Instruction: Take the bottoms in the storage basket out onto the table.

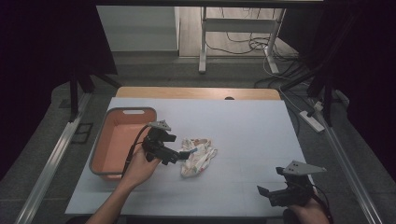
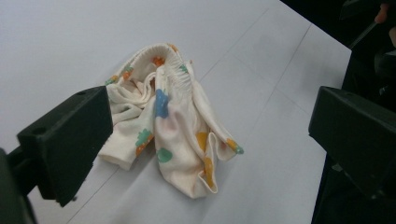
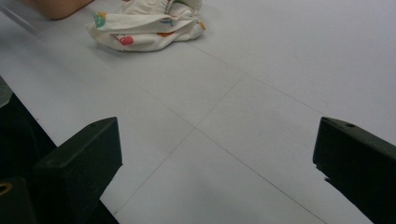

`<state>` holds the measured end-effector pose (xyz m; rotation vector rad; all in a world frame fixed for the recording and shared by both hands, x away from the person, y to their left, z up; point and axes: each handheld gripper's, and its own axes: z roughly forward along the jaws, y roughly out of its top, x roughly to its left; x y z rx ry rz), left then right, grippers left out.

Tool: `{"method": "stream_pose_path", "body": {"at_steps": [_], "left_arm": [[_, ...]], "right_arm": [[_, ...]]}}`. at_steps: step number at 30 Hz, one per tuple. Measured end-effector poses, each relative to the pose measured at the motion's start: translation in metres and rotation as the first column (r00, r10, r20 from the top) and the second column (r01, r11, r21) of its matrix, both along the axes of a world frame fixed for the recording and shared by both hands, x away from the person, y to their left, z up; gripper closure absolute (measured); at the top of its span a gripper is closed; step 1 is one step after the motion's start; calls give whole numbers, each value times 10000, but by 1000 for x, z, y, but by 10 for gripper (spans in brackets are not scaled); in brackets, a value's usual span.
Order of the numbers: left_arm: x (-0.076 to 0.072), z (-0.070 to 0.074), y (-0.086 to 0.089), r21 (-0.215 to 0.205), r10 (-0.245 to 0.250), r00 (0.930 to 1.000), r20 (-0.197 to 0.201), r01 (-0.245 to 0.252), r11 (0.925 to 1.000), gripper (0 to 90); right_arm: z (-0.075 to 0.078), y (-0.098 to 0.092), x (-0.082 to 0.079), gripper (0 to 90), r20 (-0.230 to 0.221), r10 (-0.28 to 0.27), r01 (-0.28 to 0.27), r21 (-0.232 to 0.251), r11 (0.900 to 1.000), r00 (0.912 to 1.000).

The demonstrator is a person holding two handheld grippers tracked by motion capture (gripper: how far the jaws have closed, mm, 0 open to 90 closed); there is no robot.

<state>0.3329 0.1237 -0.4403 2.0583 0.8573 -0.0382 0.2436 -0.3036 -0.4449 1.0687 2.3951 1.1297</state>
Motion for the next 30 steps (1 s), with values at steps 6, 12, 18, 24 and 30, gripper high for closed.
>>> {"method": "stream_pose_path", "body": {"at_steps": [6, 12, 18, 24, 30], "left_arm": [[-4, 1, 1, 95, 158, 9999, 7, -158, 9998, 10], [-8, 3, 4, 117, 224, 9997, 75, -225, 9997, 18], [-12, 2, 8, 222, 156, 9997, 187, -160, 9996, 25], [-16, 2, 13, 27, 120, 9998, 152, -121, 9999, 25], [-20, 1, 18, -13, 225, 9996, 150, -225, 9997, 25]], "right_arm": [[0, 0, 0, 19, -5, 1, -1, -12, 10000, 10000], [0, 0, 0, 19, -4, 1, -1, -9, 10000, 10000], [0, 0, 0, 19, -1, 2, -2, -16, 10000, 10000], [0, 0, 0, 19, -5, 12, -12, -4, 10000, 10000], [0, 0, 0, 19, -12, 10, -10, 0, 10000, 10000]]}}
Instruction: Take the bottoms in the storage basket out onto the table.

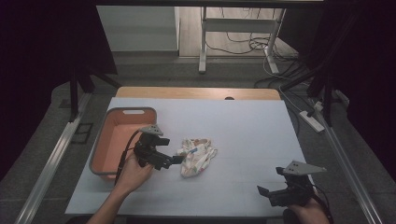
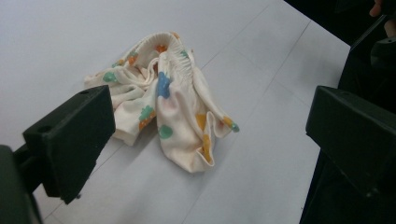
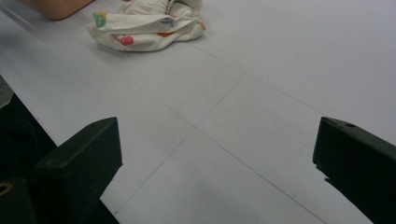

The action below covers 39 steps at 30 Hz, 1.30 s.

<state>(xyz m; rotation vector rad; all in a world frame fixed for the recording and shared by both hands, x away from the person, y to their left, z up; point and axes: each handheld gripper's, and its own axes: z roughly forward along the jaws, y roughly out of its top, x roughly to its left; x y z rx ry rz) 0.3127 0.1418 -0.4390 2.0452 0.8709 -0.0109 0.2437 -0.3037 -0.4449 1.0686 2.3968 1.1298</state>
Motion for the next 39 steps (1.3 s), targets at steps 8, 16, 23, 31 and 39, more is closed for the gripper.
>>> {"method": "stream_pose_path", "body": {"at_steps": [8, 16, 23, 31, 39], "left_arm": [[-6, -1, 9, -226, 131, 9999, -65, -132, 9997, 27], [-11, -2, 15, -241, 236, 9997, -72, -238, 9994, 27], [-17, -2, 20, -269, 348, 9994, -49, -349, 9990, 27], [-23, -1, 27, -348, 486, 9988, -6, -486, 9982, 27], [-29, -2, 33, -361, 606, 9982, 16, -605, 9975, 26]], "right_arm": [[0, 0, 0, 19, -2, -23, 23, -3, 10000, 10000], [0, 0, 0, 19, 5, -34, 34, 7, 10000, 10000], [0, 0, 0, 19, 6, -37, 37, -9, 10000, 10000], [0, 0, 0, 19, 6, -55, 55, -8, 10000, 10000], [0, 1, 0, 19, 6, -69, 69, -28, 10000, 10000]]}}
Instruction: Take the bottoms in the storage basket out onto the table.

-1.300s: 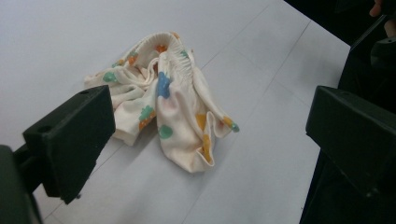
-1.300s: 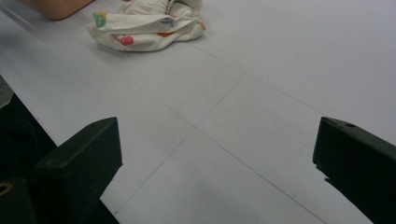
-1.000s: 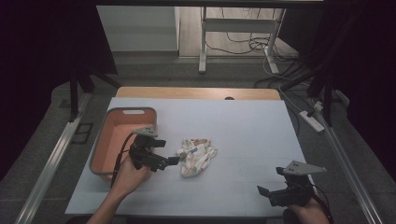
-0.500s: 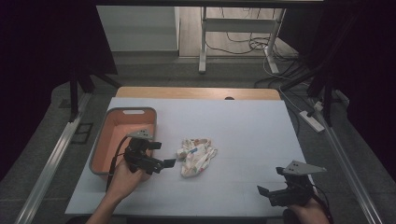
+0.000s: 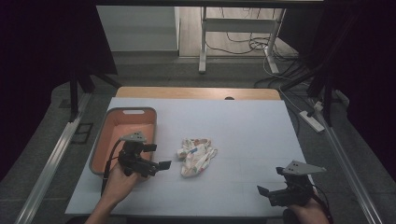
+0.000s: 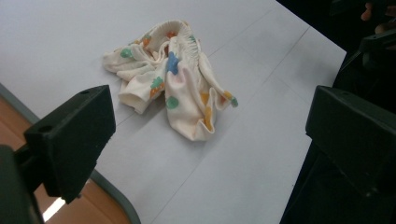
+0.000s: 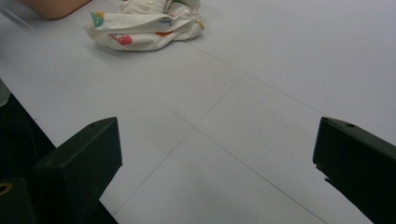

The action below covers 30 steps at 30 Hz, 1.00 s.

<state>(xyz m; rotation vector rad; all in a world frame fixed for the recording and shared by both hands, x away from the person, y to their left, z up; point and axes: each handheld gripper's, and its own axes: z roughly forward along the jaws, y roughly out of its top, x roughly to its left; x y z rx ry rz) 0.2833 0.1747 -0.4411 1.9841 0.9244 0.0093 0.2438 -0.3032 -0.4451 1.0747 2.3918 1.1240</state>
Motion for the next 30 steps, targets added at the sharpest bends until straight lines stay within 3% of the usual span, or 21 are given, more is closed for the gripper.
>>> {"method": "stream_pose_path", "body": {"at_steps": [30], "left_arm": [[-22, -8, 23, 26, 709, 9973, 168, -709, 9975, 26]], "right_arm": [[0, 0, 0, 19, -17, -28, 28, -41, 10000, 10000]]}}
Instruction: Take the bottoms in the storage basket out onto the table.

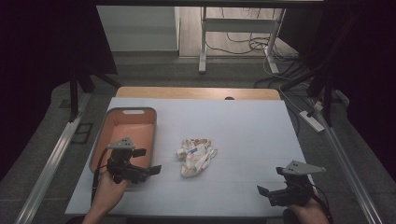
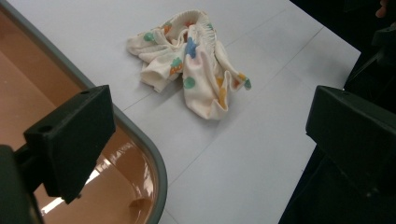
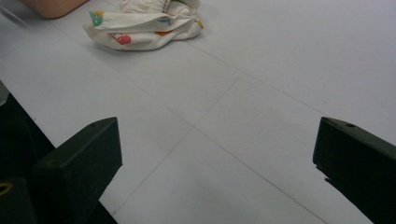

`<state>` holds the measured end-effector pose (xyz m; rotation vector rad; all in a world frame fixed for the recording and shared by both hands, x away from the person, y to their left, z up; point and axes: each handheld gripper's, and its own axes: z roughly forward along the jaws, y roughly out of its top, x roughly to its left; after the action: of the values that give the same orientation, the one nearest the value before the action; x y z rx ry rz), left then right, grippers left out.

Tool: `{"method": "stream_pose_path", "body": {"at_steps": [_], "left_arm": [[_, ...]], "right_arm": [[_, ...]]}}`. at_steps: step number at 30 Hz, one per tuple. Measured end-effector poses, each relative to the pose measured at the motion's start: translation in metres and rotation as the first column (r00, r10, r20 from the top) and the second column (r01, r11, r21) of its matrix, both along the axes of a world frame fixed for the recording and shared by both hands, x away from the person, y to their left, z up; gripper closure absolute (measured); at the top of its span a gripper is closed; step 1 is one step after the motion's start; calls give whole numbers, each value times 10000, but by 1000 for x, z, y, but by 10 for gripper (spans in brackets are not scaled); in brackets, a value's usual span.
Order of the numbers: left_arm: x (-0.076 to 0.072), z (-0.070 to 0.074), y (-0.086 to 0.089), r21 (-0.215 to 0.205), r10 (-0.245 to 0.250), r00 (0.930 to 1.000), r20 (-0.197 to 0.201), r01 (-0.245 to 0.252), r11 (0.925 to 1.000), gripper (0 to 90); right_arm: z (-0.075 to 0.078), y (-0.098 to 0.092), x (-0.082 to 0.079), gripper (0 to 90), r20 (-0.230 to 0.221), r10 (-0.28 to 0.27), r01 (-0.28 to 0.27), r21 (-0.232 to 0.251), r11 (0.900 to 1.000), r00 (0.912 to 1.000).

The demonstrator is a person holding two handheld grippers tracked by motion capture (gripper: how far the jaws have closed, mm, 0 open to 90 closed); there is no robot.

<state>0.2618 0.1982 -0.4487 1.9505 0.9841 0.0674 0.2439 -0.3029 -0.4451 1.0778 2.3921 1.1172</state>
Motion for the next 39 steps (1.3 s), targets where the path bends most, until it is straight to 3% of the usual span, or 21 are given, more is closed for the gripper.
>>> {"method": "stream_pose_path", "body": {"at_steps": [39], "left_arm": [[-35, -7, 34, 189, 935, 9955, 167, -939, 9954, 23]], "right_arm": [[0, 1, 0, 19, 3, -50, 50, -80, 10000, 10000]]}}
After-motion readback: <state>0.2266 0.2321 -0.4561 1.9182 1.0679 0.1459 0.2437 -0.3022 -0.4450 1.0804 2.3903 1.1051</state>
